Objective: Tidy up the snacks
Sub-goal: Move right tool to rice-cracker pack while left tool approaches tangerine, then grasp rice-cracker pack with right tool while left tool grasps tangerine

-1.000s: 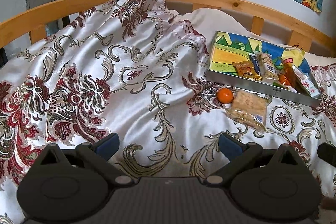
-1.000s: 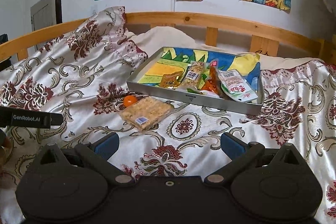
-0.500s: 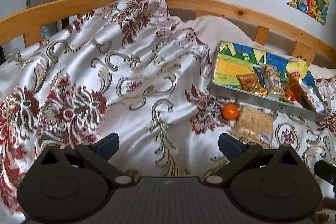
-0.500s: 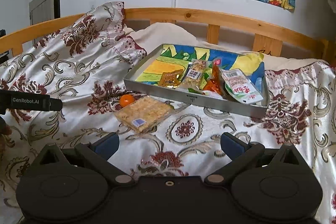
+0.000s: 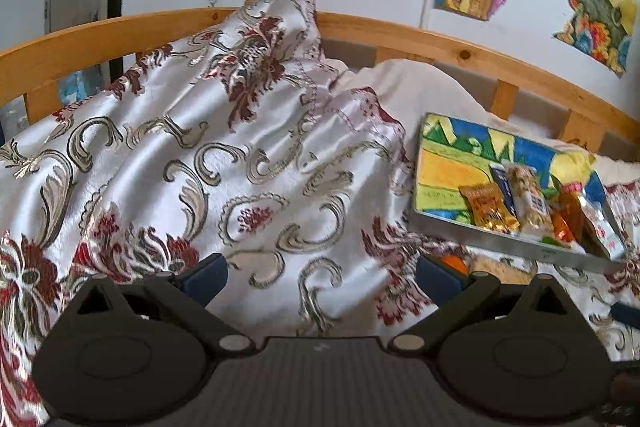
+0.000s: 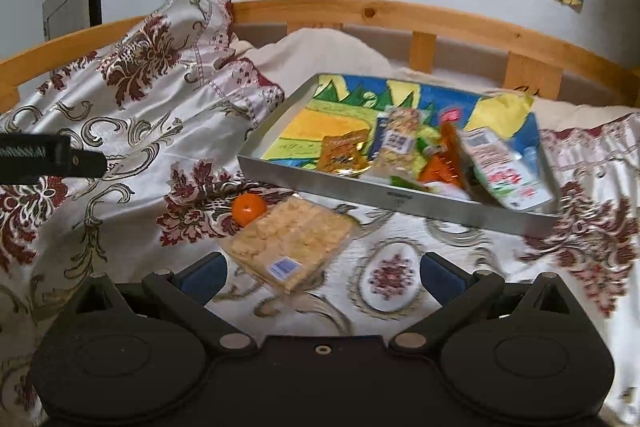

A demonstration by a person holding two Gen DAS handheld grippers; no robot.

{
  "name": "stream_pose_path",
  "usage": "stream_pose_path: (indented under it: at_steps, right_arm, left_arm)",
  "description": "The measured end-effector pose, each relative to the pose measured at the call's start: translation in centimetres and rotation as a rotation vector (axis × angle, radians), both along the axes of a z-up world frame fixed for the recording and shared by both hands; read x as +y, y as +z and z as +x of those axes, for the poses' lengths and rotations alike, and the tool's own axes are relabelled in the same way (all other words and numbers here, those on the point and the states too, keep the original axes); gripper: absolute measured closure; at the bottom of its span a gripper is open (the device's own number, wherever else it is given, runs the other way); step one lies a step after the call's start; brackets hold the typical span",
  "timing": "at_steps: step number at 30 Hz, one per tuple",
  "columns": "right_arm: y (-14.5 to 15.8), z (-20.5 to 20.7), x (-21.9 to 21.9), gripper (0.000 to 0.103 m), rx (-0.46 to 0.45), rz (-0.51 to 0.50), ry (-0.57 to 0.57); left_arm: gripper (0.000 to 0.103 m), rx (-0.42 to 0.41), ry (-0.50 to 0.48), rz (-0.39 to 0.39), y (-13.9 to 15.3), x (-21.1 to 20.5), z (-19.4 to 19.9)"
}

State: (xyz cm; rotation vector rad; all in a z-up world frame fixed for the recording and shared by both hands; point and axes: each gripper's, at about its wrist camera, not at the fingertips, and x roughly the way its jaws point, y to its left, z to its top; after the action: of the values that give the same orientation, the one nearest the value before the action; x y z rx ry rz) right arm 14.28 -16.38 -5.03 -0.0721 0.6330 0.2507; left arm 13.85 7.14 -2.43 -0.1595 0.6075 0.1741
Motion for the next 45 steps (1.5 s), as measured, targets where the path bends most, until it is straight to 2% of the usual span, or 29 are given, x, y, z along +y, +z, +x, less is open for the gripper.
stream_pose_path:
  at_steps: [7, 13, 18, 23, 27, 32, 36, 42, 45]
  right_arm:
    - [-2.1, 4.6, 4.5, 0.001, 0.090, 0.022, -0.104]
    - [-4.1, 7.4, 5.9, 0.001, 0.136, -0.040, -0.214]
    - [-4.7, 7.6, 4.9, 0.004, 0.152, -0.028, -0.181]
    - [-4.8, 7.5, 3.6, 0.019, 0.186, 0.010, -0.128]
    - [-4.1, 7.3, 2.5, 0.030, 0.182, -0.021, -0.047]
    - [-3.5, 7.3, -1.0, 0.031, 0.229, 0.004, 0.061]
    - [-2.5, 6.1, -3.7, 0.031, 0.242, -0.021, 0.125]
    - [-1.4, 4.2, -6.4, 0.030, 0.265, -0.001, 0.114]
    - [-1.4, 3.5, -6.9, 0.023, 0.245, 0.026, 0.092]
  left_arm:
    - [0.001, 0.006, 0.014, -0.023, -0.3, 1.4, 1.4]
    - [0.001, 0.009, 0.017, -0.044, -0.9, 2.0, 1.9]
    - [0.001, 0.016, 0.020, -0.048, -1.3, 1.9, 2.3]
    - [0.001, 0.027, -0.006, -0.038, -1.4, 1.0, 2.4]
    - [0.001, 0.026, -0.025, -0.022, -1.1, -0.2, 2.5]
    - [0.001, 0.032, -0.067, -0.006, -1.1, -1.9, 2.6]
    - [0.001, 0.052, -0.108, 0.020, -1.6, -3.7, 2.7]
    - [0.001, 0.094, -0.168, 0.071, -2.6, -6.4, 3.3]
    - [0.001, 0.113, -0.187, 0.096, -3.3, -7.5, 4.0]
